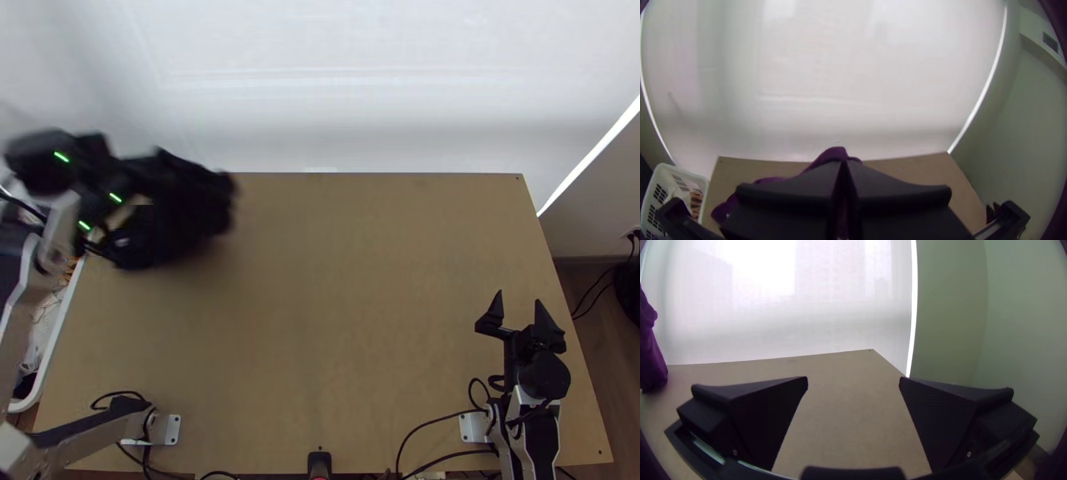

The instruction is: Fold the t-shirt

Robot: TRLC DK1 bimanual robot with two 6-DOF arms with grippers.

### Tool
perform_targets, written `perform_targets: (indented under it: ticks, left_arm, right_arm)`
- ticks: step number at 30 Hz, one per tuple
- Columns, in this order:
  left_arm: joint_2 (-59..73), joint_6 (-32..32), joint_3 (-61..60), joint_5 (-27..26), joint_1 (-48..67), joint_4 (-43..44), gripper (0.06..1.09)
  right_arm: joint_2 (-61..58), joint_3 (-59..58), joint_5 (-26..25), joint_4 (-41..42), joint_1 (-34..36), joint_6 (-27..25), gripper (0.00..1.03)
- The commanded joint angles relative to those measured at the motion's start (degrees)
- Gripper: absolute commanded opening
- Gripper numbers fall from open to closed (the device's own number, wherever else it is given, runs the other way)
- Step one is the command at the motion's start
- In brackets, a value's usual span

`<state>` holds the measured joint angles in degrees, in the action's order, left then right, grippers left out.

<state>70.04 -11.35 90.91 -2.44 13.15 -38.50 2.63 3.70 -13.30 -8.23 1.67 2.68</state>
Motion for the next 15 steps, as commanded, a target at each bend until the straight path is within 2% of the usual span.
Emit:
perform_targets:
  ticks: [1, 5, 15]
  left_arm:
    - [-4.74, -2.44, -6.63, 0.86, 7.51, 1.94, 0.09]
    - [-6.41, -5.61, -14.19, 1.21, 16.21, 3.34, 0.09]
    - [-6.06, -7.01, -22.97, 11.4, 29.39, 16.62, 0.09]
  right_arm:
    - [-2.46, -0.45, -0.67, -0.03, 0.17, -0.57, 0.98]
    - [-2.46, -0.45, -0.67, -0.03, 0.17, -0.57, 0.98]
    - [-2.46, -0.45, -0.67, -0.03, 0.17, -0.57, 0.98]
